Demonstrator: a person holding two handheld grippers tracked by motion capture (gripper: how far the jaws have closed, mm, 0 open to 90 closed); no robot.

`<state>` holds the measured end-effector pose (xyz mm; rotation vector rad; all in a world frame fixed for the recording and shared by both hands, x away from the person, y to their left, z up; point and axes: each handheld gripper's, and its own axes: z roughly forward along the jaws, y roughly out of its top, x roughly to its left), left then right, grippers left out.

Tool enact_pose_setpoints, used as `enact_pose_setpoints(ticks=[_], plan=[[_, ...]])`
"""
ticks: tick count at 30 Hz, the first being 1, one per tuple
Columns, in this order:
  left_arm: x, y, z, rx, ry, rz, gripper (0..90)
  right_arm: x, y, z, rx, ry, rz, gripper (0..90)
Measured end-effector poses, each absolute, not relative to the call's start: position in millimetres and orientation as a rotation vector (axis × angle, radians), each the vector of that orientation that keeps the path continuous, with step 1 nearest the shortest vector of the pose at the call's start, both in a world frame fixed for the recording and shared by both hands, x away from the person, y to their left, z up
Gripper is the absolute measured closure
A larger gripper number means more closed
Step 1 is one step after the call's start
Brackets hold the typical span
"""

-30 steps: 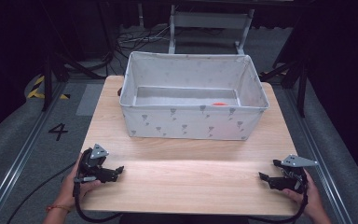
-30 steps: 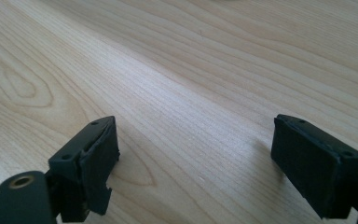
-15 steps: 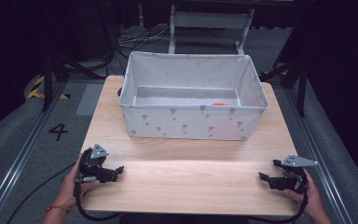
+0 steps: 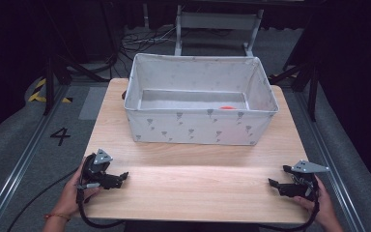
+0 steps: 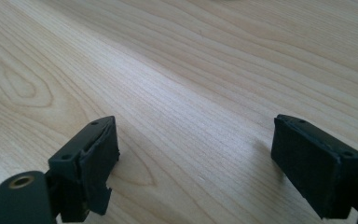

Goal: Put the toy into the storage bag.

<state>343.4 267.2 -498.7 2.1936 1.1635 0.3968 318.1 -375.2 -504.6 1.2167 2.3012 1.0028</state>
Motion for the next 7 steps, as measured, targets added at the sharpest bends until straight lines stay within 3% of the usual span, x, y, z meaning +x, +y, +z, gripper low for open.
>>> enact_pose_setpoints(ticks=[7], plan=[[343.5,267.1,-499.0,2.191,1.163,0.401,0.0,317.9,-375.1,-504.6,1.219,2.299,1.002,15.1]])
